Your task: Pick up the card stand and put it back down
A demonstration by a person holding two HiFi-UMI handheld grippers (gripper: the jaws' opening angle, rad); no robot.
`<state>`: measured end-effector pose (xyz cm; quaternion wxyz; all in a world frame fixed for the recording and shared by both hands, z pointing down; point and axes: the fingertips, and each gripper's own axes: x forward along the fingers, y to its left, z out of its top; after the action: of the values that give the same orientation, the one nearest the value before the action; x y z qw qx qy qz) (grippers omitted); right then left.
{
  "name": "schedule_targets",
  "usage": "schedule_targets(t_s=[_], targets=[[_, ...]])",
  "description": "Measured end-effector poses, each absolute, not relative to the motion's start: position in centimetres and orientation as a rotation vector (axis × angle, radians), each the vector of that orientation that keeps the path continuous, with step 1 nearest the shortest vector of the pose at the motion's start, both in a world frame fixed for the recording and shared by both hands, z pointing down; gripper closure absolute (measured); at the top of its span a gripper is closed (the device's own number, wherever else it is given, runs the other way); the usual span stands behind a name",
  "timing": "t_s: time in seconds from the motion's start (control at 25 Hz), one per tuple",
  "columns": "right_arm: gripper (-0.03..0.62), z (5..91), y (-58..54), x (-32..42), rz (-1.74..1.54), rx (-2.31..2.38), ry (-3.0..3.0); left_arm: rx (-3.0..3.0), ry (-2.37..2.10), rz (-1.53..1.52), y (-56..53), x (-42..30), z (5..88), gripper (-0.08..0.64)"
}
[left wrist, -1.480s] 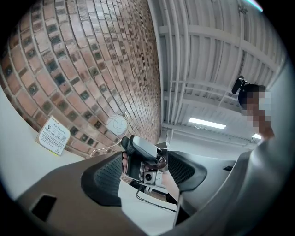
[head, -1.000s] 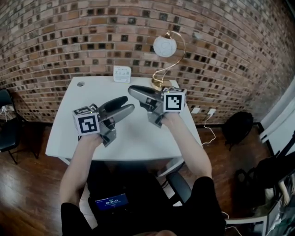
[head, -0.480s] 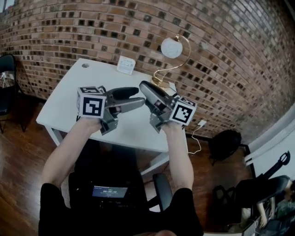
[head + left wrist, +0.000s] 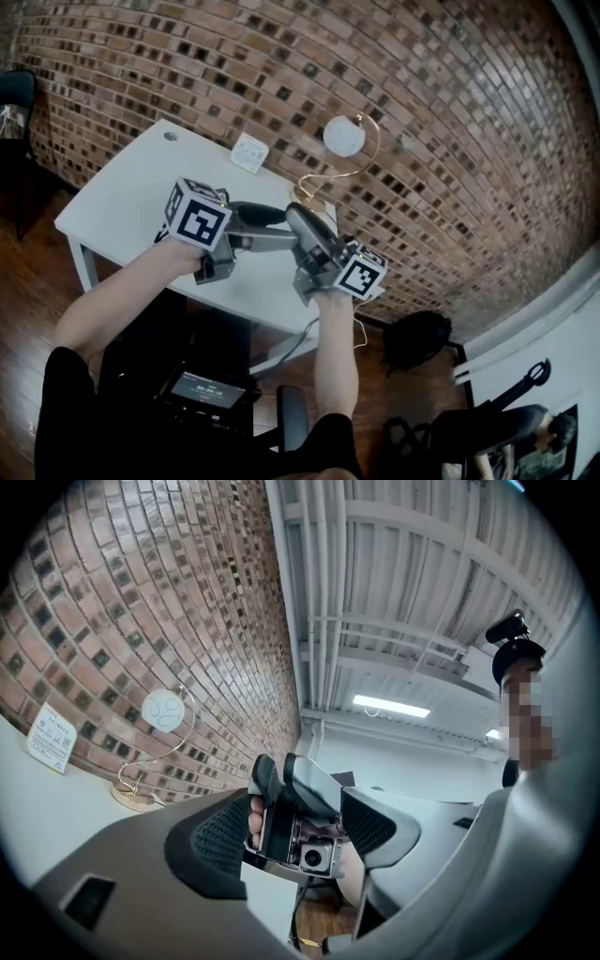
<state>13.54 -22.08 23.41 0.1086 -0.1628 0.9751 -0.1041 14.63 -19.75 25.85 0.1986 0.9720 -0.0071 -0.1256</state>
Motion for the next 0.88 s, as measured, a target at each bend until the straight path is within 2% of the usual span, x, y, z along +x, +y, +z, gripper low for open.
schedule_targets(t_s=[0.88], targets=[[0.495, 23.3, -15.4, 9.8, -0.178, -0.442, 2.945, 2.684, 0.063, -0.416, -14.3, 12.0, 24.3, 0.259]])
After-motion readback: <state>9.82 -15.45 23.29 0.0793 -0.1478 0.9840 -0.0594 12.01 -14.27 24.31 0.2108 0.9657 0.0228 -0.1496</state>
